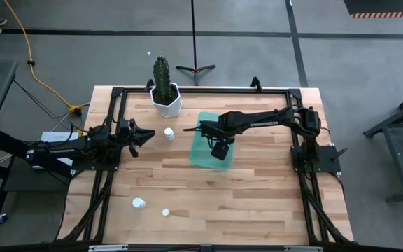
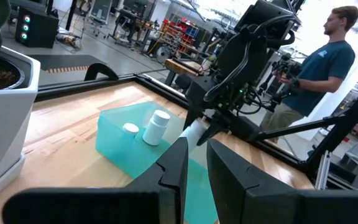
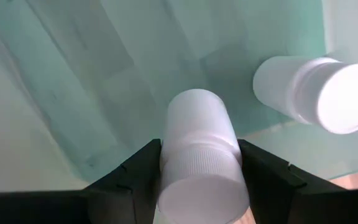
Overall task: Pick and place pill bottles into a basket
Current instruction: Put the bottom right white pill bottle into the blue bin, then put the top white pill bottle into the blue bin
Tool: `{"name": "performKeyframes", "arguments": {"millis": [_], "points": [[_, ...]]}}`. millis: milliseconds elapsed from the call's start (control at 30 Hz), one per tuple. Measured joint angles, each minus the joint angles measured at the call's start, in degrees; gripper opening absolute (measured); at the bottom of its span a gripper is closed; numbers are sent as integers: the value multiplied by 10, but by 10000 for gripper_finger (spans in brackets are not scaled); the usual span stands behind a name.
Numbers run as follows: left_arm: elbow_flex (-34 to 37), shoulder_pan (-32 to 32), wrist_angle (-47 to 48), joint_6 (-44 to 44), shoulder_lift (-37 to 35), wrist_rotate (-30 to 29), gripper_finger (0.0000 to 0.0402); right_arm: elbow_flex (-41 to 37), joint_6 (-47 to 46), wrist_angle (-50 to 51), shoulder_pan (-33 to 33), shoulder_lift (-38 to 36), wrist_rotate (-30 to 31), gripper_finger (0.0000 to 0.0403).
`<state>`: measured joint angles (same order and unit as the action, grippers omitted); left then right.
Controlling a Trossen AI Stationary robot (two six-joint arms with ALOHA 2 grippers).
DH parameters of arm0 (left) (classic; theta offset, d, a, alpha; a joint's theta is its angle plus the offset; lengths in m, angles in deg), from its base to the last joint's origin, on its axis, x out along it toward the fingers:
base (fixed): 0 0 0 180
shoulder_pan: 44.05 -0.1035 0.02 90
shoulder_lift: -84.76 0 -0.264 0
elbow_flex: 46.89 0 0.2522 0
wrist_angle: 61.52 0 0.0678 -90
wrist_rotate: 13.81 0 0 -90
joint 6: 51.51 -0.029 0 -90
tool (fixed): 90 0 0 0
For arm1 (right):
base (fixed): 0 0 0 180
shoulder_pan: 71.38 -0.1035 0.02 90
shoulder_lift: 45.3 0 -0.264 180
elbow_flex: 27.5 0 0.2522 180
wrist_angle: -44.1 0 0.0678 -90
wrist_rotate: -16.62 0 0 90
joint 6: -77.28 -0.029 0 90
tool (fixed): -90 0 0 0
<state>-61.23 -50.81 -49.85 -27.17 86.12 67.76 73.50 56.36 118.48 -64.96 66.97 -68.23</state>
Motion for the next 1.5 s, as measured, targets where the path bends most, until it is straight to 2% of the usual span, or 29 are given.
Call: {"name": "performKeyframes", "arguments": {"millis": [267, 600, 800, 1033, 1167, 1333, 1500], "points": [[0, 0, 0, 0, 0, 0, 95, 0, 19, 0, 0, 0, -29, 214], [0, 0, 0, 0, 0, 0, 95, 0, 2, -14, 3, -3, -28, 217], [0, 0, 0, 0, 0, 0, 95, 0, 22, -127, -7, -76, -10, 212], [0, 0, 0, 0, 0, 0, 95, -7, 123, -300, -71, -190, 18, 199], [0, 0, 0, 0, 0, 0, 95, -105, 99, -410, -99, -276, 17, 183], [0, 0, 0, 0, 0, 0, 95, -304, 31, -566, -138, -434, 29, 159], [0, 0, 0, 0, 0, 0, 95, -469, -16, -599, -185, -606, 5, 133]]}}
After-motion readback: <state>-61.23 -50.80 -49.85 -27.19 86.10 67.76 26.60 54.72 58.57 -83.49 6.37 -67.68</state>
